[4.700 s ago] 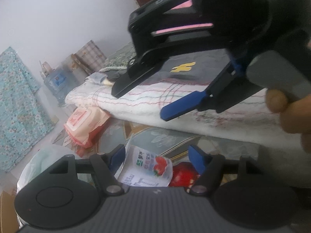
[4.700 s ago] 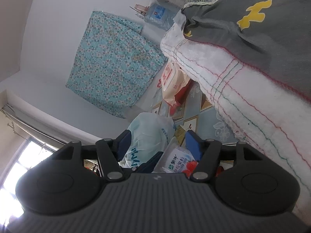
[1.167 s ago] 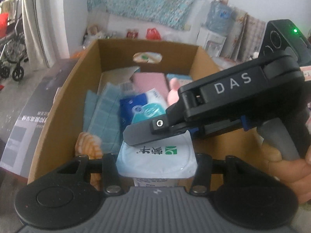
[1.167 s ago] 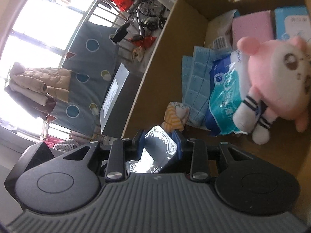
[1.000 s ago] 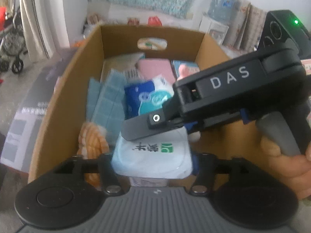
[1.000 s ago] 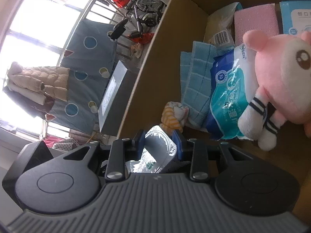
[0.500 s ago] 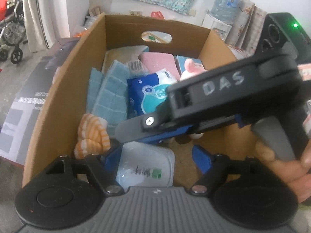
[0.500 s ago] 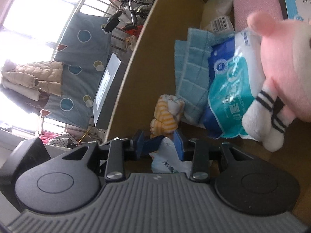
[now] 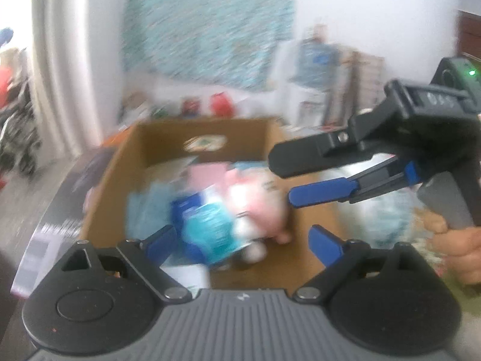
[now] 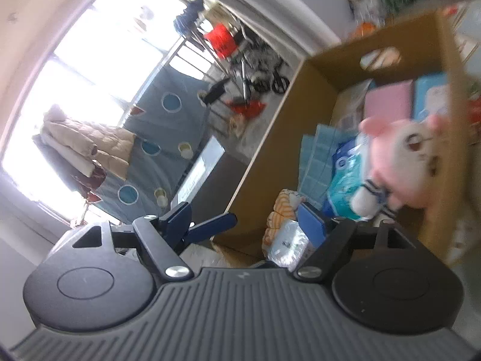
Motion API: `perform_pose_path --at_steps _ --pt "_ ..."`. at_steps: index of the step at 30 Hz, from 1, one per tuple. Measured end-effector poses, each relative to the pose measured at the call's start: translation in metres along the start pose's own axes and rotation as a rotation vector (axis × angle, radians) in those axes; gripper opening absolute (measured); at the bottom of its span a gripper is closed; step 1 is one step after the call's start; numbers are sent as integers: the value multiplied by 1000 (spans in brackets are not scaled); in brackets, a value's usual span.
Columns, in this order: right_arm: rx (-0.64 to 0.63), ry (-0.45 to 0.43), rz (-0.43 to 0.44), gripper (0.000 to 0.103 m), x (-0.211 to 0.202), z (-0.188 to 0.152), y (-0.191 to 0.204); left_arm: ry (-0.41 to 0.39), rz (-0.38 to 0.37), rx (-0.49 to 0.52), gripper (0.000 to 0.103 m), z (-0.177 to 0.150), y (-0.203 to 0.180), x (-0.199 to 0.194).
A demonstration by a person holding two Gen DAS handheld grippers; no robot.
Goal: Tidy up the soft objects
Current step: 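Move the right tool back to the pile toward the green scrunchie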
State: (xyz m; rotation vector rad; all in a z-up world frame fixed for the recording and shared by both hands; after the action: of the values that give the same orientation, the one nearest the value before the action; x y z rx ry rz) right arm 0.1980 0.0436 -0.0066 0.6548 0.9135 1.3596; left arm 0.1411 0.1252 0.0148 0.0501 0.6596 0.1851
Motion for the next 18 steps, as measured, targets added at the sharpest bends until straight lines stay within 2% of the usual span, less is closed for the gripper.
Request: perform_pose_path --at_steps 4,8,13,18 --pt "-54 -114 -48 80 -82 2 12 -107 -81 62 101 16 -52 -28" --pt "-97 -306 -149 82 -185 -5 16 -171 -186 125 102 15 -115 -45" --pt "-50 -490 -247 84 -274 -45 -9 -156 -351 242 102 -14 -203 -46" --pt "84 -554 -317 84 -301 -94 -66 -94 -402 336 102 -55 -263 -30"
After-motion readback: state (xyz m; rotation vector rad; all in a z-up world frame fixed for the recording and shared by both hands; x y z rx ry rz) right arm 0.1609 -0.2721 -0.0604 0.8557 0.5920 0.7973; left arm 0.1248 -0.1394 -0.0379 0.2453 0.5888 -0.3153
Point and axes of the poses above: each gripper's, at about its wrist camera, not at the fingertips, and x roughly the way its jaws point, y to its left, z to its top, the point moved 10 cm from there along x, roughly the way its jaws point, and after that the axes turned 15 degrees about z, right-handed, at the moved point
